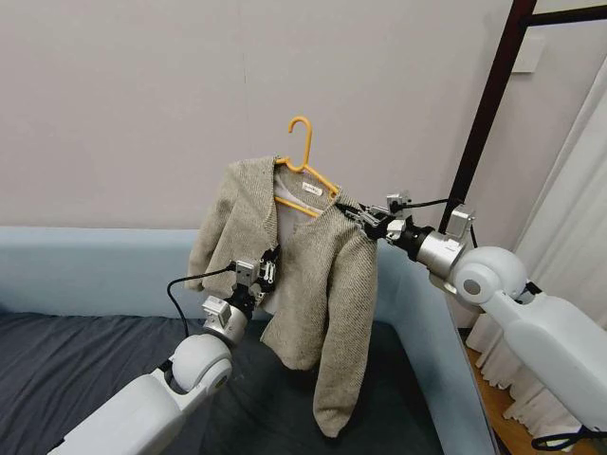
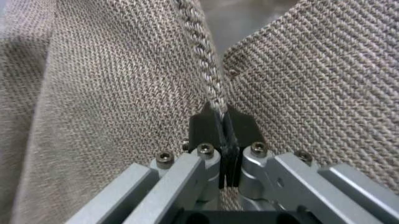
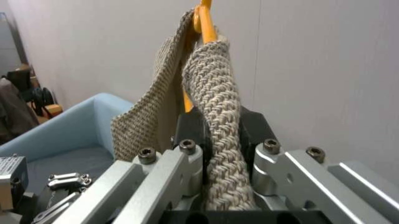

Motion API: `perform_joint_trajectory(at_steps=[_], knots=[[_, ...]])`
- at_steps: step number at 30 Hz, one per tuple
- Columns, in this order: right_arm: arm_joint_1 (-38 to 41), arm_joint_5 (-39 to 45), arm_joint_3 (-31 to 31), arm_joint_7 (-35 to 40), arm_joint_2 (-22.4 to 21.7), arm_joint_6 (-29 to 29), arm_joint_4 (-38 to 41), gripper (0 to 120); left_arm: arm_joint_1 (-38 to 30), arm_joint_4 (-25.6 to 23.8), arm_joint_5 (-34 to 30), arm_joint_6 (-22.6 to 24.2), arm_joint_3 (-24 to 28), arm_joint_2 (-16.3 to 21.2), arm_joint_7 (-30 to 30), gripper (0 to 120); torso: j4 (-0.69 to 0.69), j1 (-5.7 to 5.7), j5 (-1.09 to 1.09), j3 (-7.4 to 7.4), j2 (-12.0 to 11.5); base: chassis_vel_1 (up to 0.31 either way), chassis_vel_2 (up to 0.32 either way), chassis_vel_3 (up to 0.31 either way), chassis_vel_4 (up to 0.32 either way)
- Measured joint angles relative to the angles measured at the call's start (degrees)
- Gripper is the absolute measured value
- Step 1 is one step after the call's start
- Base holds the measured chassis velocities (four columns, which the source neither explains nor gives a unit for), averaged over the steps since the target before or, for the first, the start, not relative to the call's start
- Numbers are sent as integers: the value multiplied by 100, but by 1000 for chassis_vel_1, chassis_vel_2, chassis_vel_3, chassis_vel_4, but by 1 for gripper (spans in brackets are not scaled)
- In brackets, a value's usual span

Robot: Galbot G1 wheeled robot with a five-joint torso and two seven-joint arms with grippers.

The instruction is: Pick up the clothes from the sofa and hang them on the clothes hanger.

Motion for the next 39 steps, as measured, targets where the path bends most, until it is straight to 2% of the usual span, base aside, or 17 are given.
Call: perform_joint_trajectory(at_steps=[15,19,20,24,25,27,30,31,34,36,38,39], knots=[[107,-456,5,-109,-84,112,5,9,46,213,5,-120,4,-189,-339,2,0,0,-1,0,0,0,0,0,0],[114,-462,7,-177,-176,129,72,9,92,255,6,-155,-125,-172,-519,19,0,0,0,0,0,0,0,0,0],[114,-462,7,-177,-176,129,72,9,92,255,6,-155,-125,-172,-519,19,0,0,0,0,0,0,0,0,0],[77,-247,-43,-248,-332,111,236,9,79,249,-4,-216,-239,-129,-580,36,0,0,0,0,0,0,0,0,0],[77,-247,-43,-248,-332,111,236,9,79,249,-4,-216,-239,-129,-580,36,0,0,0,0,0,0,0,0,0],[73,-163,-46,-207,-404,73,314,9,134,175,-7,-284,-304,-85,-570,46,0,0,0,0,0,0,0,0,0],[91,-153,-45,389,-605,-151,457,9,370,25,-6,-414,-505,-2,-488,60,1,0,0,0,0,0,0,0,0],[91,-153,-45,389,-605,-151,457,9,370,25,-6,-414,-505,-2,-488,60,1,0,0,0,0,0,0,0,0],[98,-22,39,1090,-873,-463,683,9,779,-44,91,-543,-764,75,-394,74,0,0,1,0,0,0,0,0,0],[95,10,97,1201,-941,-517,753,9,902,-57,140,-583,-841,82,-378,78,-1,0,0,0,0,0,0,0,0],[36,155,311,1497,-1174,-752,1024,9,1311,-121,297,-663,-1107,73,-346,88,1,0,0,-1,0,0,0,0,0],[36,155,311,1497,-1174,-752,1024,9,1311,-121,297,-663,-1107,73,-346,88,1,0,0,-1,0,0,0,0,0]])
